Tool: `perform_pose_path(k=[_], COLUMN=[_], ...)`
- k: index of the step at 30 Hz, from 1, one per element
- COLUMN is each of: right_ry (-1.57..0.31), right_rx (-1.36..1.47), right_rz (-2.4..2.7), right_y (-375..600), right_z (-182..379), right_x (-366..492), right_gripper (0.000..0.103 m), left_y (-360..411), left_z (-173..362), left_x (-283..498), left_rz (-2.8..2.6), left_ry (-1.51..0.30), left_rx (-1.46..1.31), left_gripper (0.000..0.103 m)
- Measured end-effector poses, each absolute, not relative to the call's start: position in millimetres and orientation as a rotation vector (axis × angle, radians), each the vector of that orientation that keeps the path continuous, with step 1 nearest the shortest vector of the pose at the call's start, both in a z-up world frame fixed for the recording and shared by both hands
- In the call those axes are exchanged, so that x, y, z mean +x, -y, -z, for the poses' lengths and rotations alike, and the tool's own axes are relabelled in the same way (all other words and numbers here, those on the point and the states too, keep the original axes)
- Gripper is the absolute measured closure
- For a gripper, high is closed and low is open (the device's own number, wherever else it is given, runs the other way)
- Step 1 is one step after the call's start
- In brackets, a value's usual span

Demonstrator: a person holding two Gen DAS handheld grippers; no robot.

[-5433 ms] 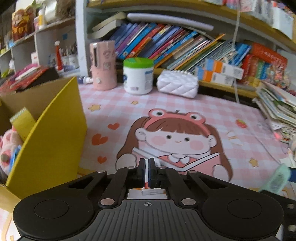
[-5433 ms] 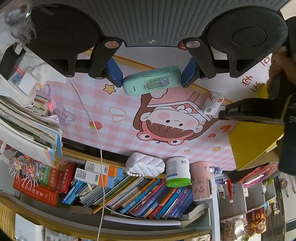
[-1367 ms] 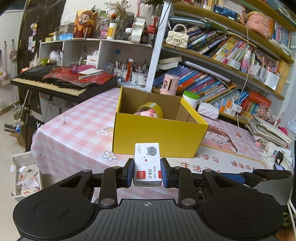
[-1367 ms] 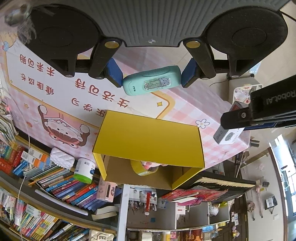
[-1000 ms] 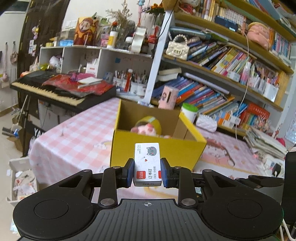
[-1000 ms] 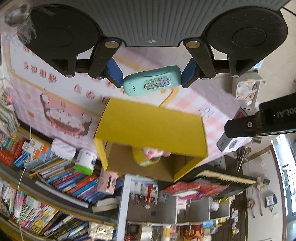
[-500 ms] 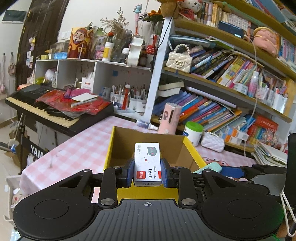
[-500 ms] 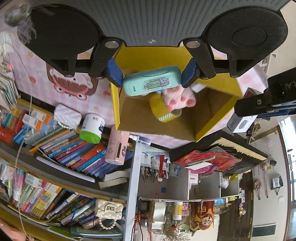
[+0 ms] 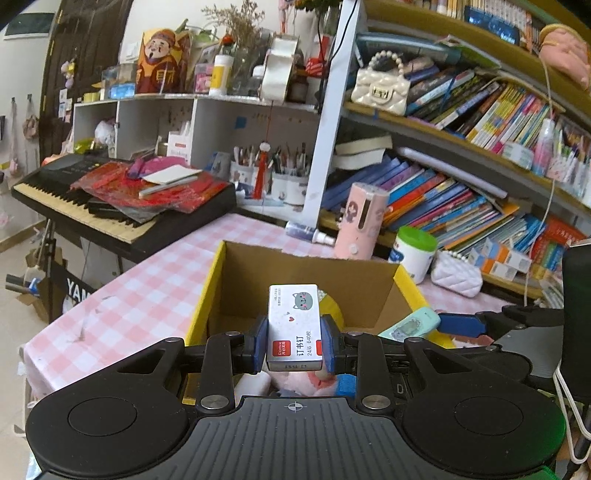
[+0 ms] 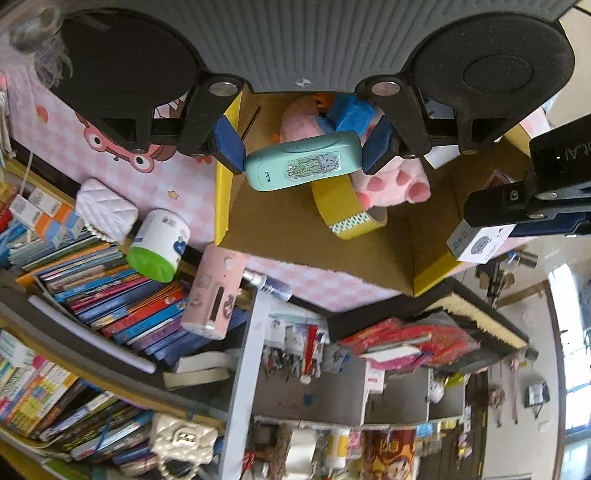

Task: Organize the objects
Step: 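Lower the white box and device into the box and open both tools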

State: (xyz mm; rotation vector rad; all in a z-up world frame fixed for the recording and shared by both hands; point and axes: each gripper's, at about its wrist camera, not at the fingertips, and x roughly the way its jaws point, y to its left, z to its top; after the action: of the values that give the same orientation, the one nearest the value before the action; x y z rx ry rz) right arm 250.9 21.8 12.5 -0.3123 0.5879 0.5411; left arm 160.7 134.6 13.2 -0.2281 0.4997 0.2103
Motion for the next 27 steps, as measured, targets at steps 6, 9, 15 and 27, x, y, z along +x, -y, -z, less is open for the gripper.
perform_pose_path(k=[6,9,15,27], right_ry=[-0.626,-0.655,-0.728,-0.809], right_rx=[-0.360,-0.398,-0.464,-0.564], right_rz=[-0.593,-0.628,-0.685,-0.723], right_y=[-32.2,-39.9,-52.1,-64.6], right_z=[1.2,6.4,17.1,25.6], right_x=[272.6,284.5,302.8,309.3], right_gripper=[0.036,0.036,0.036,0.035], left_y=[-134.7,-135.4,-139.4,-134.0], left_z=[-1.8,2.9,11.9,16.2], left_x=[181.3,192.4,207.9,225.8], left_rz=[-0.227,-0.235,-0.251,-0.246], left_ry=[-0.554,-0.582,-0.630,-0.664], left_rx=[-0.225,-0.231,-0.250,-0.267], left_gripper=[0.075,0.075,0.075,0.075])
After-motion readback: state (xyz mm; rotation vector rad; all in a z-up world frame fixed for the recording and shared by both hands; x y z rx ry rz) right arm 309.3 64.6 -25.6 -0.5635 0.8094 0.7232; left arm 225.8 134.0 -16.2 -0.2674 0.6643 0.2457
